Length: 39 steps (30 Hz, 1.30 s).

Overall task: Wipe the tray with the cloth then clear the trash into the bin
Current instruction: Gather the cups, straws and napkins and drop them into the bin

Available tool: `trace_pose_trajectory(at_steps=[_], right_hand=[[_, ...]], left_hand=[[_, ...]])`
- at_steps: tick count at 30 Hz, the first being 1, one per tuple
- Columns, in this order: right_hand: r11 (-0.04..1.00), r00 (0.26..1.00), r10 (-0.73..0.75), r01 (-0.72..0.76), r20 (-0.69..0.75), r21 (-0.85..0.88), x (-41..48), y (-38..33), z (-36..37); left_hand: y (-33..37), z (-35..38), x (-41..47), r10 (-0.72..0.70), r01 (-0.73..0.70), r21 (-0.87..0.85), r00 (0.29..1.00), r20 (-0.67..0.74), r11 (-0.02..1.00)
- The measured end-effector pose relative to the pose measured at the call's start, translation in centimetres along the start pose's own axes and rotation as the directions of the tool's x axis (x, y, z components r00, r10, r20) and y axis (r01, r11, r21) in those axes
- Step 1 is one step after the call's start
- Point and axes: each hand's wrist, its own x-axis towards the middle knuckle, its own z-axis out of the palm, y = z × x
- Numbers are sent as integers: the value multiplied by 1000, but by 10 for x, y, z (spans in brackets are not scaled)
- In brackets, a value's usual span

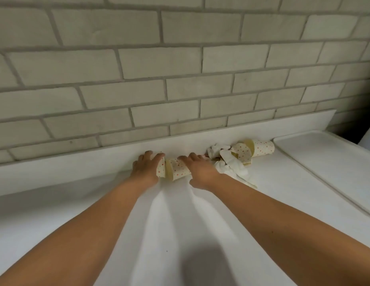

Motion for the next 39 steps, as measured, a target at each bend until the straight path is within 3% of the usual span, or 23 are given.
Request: trace_pose_trajectory(at_steps=[9,14,16,18,21,24,26,28,31,34,39], right_hand=[[991,990,23,-4,137,-132,42,-4,21],[999,983,34,-33,182,-8,32,-6,27],[986,983,34,-62,182,152,27,-6,27],[953,984,29,-79,173,292,23,-7,27],[807,983,27,-128,181,577,16,-15,23],[510,970,-5,-207,243,835,8,-24,15],[330,958,-31,-260,285,907,6,-28,14],[233,952,-62,-279,301,932,5,-31,18],[159,954,-98,-267,285,950,3,-34,22],[176,957,-127,-239,262,955,1,-41,30],[231,935,-205,-242,290,942,1,-46,38]], left_hand=[[1,4,17,26,-55,115,971,238,992],[-7,-2,8,22,-2,-97,980,199,995],[-8,-11,4,-35,55,-228,995,90,972],[-5,-22,0,-125,91,-482,991,-38,871],[4,-38,-3,-244,48,-754,958,-151,655],[12,-43,-8,-279,13,-837,946,-167,547],[13,-42,-11,-306,6,-888,940,-152,459],[11,-39,-16,-324,3,-929,938,-126,369],[5,-30,-23,-286,39,-967,958,-36,251],[1,-26,-33,-218,135,-978,971,99,159],[-7,-18,-41,-197,148,-959,975,101,243]])
